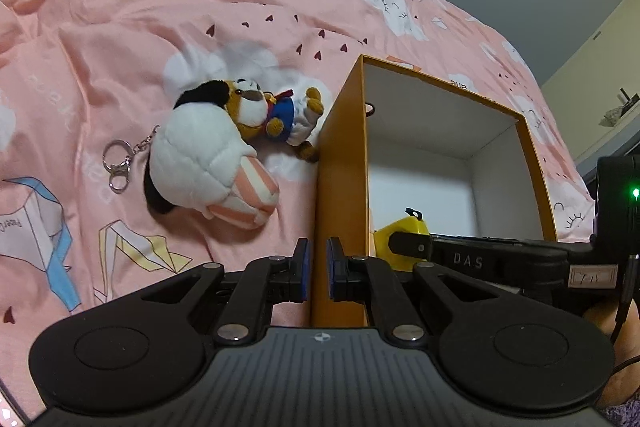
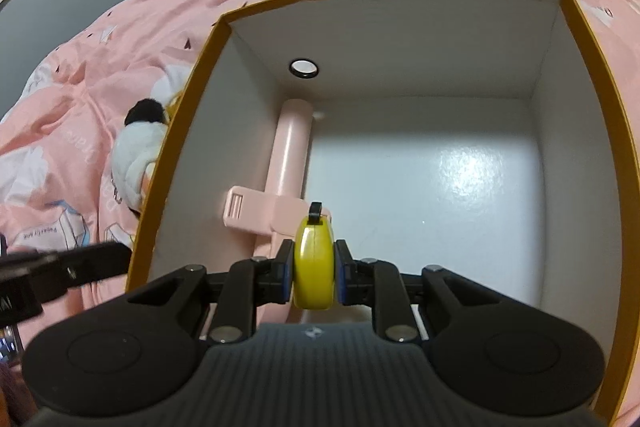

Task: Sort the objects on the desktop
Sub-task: 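Lower the pink stick into the box and open the left tool while the right tool carries the tape measure, then lower the yellow tape measure into the box with the right tool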

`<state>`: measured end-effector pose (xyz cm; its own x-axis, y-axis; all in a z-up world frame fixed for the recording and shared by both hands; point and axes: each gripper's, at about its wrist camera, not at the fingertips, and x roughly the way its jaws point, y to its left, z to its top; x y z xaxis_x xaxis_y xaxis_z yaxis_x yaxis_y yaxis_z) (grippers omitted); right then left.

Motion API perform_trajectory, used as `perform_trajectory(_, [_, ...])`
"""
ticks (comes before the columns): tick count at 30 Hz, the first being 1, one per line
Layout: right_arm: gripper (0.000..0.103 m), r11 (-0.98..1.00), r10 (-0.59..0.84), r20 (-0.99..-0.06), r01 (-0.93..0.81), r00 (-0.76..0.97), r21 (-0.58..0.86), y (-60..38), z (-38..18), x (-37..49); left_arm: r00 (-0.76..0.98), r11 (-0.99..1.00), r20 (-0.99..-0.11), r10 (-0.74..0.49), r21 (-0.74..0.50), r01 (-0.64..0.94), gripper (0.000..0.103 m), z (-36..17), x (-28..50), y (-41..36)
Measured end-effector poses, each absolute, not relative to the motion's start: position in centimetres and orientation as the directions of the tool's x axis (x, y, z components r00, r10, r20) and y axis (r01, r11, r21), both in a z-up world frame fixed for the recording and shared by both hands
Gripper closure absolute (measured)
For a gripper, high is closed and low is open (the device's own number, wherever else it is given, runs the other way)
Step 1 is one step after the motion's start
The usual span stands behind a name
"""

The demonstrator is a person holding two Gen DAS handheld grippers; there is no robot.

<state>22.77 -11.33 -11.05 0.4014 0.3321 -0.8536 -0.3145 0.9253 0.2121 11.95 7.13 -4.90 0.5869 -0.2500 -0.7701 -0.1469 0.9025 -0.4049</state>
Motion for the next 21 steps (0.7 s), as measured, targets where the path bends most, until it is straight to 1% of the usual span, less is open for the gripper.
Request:
perform_trajectory(5, [0.082, 0.92, 0.346, -0.855, -0.319, 0.386, 0.228, -12.1, -10.6, 22.8, 0.591, 0.895, -0.762, -0.264, -0.423, -0.145, 0.095, -4.9, 11.7, 7.4])
perform_trajectory(10, [0.082, 0.91, 0.347, -0.837, -0.369, 0.423, 0.191, -15.3, -7.1, 21.2, 0.602, 0.896, -0.754, -0.264, -0.423, -0.137, 0.095, -4.5, 10.8, 7.7])
perform_trajectory(16, [0.082, 0.89, 0.422, -0.804, -0.358, 0.419, 0.281, -19.8, -3.4, 17.7, 0.598, 0.9, -0.751, -0.28, -0.422, -0.108, 0.095, -4.3, 10.0, 7.3])
perform_trajectory(19, [0.082, 0.891, 0.43, -0.803, -0.339, 0.413, 0.302, -20.5, -3.4, 16.5, 0.596, 0.901, -0.751, -0.284, -0.421, -0.101, 0.095, -4.2, 9.7, 7.0])
perform_trajectory(21, [0.082, 0.896, 0.415, -0.807, -0.344, 0.42, 0.282, -20.2, -3.8, 16.2, 0.595, 0.903, -0.751, -0.287, -0.419, -0.094, 0.095, -4.1, 9.5, 6.8])
